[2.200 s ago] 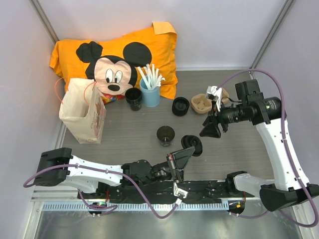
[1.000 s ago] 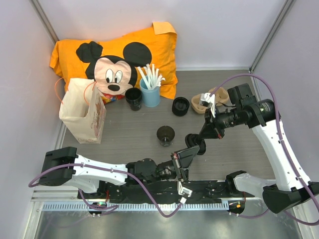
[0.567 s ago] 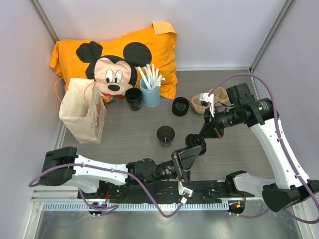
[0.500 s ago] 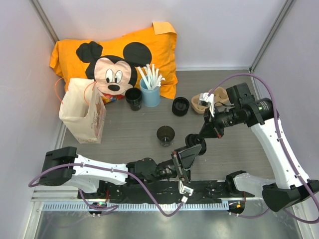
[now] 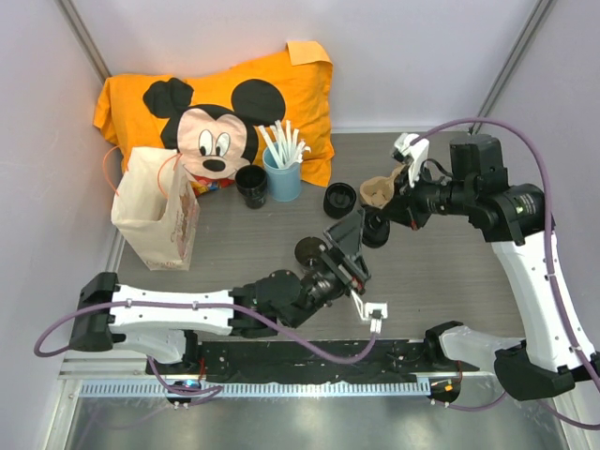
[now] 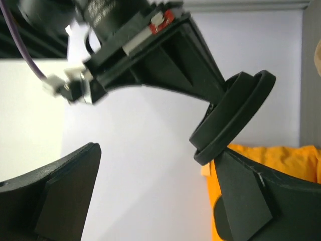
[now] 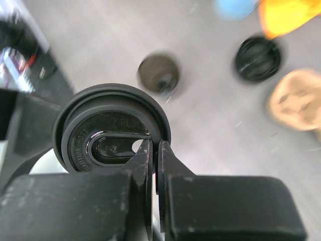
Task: Pack the takeout coffee
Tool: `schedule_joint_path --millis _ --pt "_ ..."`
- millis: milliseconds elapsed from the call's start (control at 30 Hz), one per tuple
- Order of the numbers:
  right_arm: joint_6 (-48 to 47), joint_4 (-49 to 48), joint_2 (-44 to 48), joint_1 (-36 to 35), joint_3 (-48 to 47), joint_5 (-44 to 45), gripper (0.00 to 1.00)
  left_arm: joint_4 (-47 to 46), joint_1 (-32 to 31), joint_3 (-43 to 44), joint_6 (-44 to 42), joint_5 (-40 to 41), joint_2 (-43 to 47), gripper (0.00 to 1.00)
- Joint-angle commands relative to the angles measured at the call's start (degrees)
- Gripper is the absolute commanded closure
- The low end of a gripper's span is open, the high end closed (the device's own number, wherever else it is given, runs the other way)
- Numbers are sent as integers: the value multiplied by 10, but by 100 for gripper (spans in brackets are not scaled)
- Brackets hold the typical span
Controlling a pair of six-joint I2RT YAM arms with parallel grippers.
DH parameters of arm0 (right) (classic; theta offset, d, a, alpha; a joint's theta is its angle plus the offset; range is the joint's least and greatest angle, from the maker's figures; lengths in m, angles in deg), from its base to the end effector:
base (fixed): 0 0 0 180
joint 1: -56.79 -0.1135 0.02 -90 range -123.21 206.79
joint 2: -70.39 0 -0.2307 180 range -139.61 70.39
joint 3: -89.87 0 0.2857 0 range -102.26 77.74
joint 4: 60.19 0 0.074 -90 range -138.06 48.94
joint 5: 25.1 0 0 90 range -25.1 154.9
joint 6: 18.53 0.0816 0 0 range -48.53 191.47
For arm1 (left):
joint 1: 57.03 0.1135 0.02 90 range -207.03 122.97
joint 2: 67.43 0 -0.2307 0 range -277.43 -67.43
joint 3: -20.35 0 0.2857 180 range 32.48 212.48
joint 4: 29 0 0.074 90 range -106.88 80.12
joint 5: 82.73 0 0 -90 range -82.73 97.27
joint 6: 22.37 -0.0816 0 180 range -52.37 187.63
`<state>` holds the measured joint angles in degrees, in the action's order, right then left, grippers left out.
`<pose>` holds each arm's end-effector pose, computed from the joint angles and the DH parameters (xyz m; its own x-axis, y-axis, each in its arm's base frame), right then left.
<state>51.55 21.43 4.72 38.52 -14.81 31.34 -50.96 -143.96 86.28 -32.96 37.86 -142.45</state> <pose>0.2246 0.1217 0.4074 -0.3838 -0.4257 -0.8195 -0.8279 0.5517 0.1011 0.0620 -0.3803 0.3234 0.8166 0.5732 0.0677 -0.1648 0.1191 0.9791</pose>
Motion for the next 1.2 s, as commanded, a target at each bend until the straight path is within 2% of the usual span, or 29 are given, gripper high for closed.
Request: schedule_joint_path --millis 0,100,167,300,400,433,500,533,567,600,633,667,767,833,867,933,967,1000,1167 --pt "66 -123 -17 -2 -29 115 99 158 9 110 154 100 47 1" --pt "96 -160 -26 -1 -31 163 99 234 10 140 201 119 62 0" --pt "112 -163 -43 14 -53 140 99 270 10 135 206 124 76 0" --pt "131 -161 -67 31 -121 79 99 275 10 87 200 129 106 0" --pt "138 -168 -81 46 -151 83 99 302 15 91 224 133 114 0" --pt "138 -173 -83 48 -150 89 99 326 27 140 272 137 110 0" --pt "139 -197 -85 53 -147 114 99 456 52 229 360 138 73 0" --pt "138 -204 -88 55 -148 121 99 575 81 281 454 136 53 0" --pt "138 -218 -91 61 -151 136 99 630 97 398 493 134 32 0" --pt "139 -226 -91 66 -149 140 99 687 111 455 527 127 -22 0" --pt "142 -233 -93 70 -149 143 99 790 132 509 564 120 -46 0" --pt "153 -249 -94 85 -147 147 99 834 141 618 618 112 -73 0" --pt "178 -292 -91 112 -126 133 99 935 166 745 699 79 -135 0" --pt "198 -315 -88 131 -98 134 99 941 190 757 735 57 -136 0" --pt "213 -337 -86 134 -88 136 99 935 200 751 757 21 -130 0" --pt "246 -358 -83 145 -61 142 99 885 241 686 824 -23 -93 0" --pt "259 -377 -82 147 -53 143 99 864 255 651 848 -86 -76 0" --pt "283 -385 -83 147 -40 144 99 845 269 597 890 -112 -64 0" --pt "332 -429 -91 147 -16 143 99 850 349 576 972 -297 -79 0"
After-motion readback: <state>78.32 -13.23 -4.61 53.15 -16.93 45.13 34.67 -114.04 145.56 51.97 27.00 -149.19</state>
